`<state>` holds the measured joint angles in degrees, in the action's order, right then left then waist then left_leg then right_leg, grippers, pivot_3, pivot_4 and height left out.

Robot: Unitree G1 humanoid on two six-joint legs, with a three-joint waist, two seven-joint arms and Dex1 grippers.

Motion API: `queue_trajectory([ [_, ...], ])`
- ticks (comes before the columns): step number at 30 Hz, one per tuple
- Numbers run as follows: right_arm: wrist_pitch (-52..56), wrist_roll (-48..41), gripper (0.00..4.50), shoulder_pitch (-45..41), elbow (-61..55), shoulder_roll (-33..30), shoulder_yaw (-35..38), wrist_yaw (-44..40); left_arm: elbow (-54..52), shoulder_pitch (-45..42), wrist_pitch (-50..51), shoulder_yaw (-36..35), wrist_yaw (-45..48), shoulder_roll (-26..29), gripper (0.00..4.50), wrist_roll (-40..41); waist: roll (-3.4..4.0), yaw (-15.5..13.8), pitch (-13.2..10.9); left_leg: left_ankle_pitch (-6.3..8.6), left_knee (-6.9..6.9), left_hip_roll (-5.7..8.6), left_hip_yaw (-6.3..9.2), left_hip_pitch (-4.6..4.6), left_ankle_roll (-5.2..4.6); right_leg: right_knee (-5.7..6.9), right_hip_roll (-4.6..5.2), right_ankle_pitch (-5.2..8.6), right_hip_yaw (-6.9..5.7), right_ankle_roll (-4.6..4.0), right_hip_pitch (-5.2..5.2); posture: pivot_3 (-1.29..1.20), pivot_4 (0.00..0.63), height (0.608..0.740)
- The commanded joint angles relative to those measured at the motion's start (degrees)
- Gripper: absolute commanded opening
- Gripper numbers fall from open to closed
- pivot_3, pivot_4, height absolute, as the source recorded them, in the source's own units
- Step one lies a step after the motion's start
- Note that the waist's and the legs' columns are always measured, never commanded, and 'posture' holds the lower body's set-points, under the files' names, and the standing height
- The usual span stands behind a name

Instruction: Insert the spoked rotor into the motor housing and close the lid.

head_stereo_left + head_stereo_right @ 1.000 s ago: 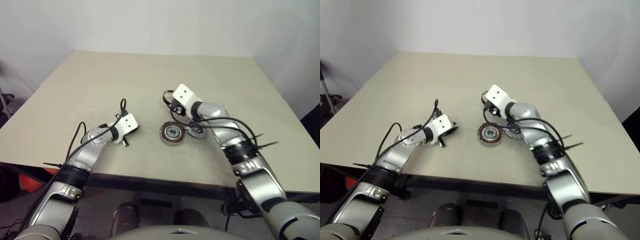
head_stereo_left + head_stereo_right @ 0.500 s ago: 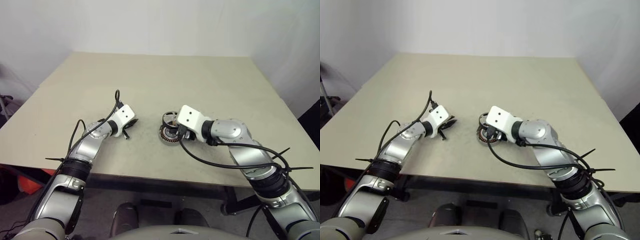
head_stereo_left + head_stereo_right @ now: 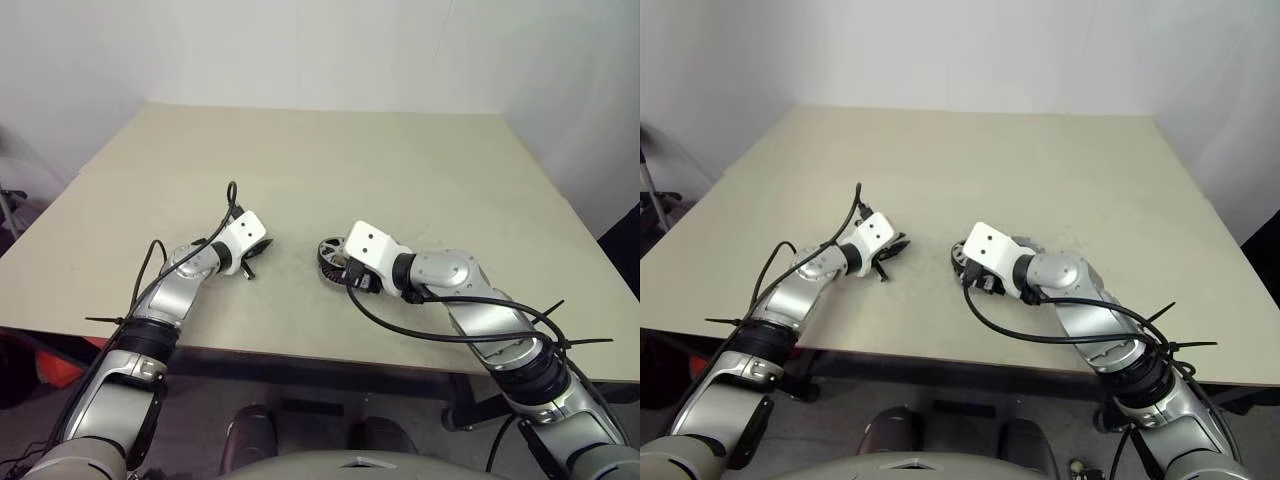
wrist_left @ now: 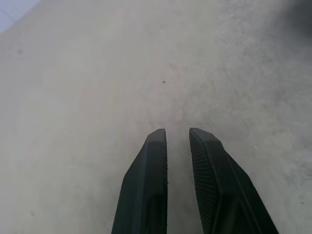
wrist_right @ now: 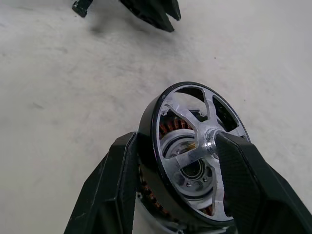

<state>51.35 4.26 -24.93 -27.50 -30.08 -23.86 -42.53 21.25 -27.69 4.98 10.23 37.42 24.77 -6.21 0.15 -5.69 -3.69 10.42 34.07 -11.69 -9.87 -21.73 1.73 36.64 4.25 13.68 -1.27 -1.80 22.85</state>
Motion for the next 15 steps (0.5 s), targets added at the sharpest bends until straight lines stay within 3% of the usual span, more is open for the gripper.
queue_trajectory([
  [1, -1.58, -0.1, 2.01, -0.81, -0.09, -0.05, 0.14, 0.94, -2.56, -0.13, -0.29, -0.51, -0.35, 0.71, 0.83, -0.13, 0.0, 0.0, 0.0, 0.0, 0.0, 0.0, 0.0, 0.0, 0.0, 0.0, 0.0, 0.0, 0.0, 0.0, 0.0, 0.0, 0.0, 0.74],
  [15, -2.15, -0.17, 2.01, -2.49, 1.37, -1.4, 0.03, 0.87, -2.53, 0.25, -0.5, 0.52, -0.41, 0.15, 0.83, -1.13, 0.0, 0.0, 0.0, 0.0, 0.0, 0.0, 0.0, 0.0, 0.01, 0.0, 0.0, 0.0, 0.0, 0.0, -0.01, 0.0, 0.0, 0.74],
])
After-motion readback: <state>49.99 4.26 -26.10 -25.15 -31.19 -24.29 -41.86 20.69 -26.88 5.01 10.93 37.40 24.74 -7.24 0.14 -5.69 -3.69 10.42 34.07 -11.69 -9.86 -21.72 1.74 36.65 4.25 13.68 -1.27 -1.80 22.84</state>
